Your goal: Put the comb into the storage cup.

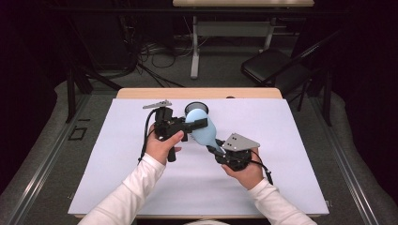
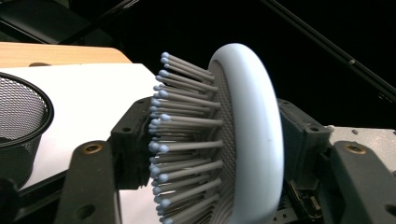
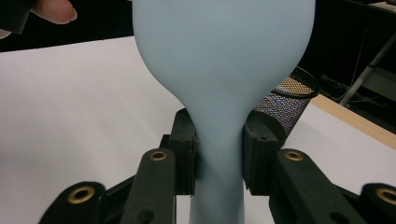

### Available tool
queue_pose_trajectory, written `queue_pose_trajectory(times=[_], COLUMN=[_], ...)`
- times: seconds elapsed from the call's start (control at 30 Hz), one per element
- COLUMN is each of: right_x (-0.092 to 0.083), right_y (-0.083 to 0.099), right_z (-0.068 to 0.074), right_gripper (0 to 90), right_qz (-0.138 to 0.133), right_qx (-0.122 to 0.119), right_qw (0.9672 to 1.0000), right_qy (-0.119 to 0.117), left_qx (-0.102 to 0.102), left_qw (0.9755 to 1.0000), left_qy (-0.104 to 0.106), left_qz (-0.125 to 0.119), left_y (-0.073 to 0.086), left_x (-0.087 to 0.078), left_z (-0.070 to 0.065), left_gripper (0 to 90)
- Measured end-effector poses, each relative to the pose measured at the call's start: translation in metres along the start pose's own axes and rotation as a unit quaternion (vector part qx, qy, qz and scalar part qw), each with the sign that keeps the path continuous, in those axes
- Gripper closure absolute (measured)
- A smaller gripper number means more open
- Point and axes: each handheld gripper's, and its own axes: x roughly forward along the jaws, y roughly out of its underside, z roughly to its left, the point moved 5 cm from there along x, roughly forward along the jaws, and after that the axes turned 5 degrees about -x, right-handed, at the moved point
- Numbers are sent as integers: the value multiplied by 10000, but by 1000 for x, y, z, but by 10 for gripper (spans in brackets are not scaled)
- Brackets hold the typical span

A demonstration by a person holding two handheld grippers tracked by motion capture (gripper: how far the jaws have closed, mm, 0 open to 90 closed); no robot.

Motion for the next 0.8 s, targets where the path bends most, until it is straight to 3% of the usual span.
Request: queue_pose_trajectory(times=[0.27, 0.8], right_x=[0, 3], right_y=[0, 3], right_z=[1, 1], right_gripper=[694, 693], right_qz=[-2, 62], right_qx=[-13, 6], right_qw=[10000, 10000], right_qy=[7, -24], left_qx=[-163, -262], left_qw=[9998, 9996], left_qy=[10, -41], left_qz=[-61, 41], left_y=[0, 1], left_x=[-2, -2], left_z=[2, 6], left_gripper=[449, 468])
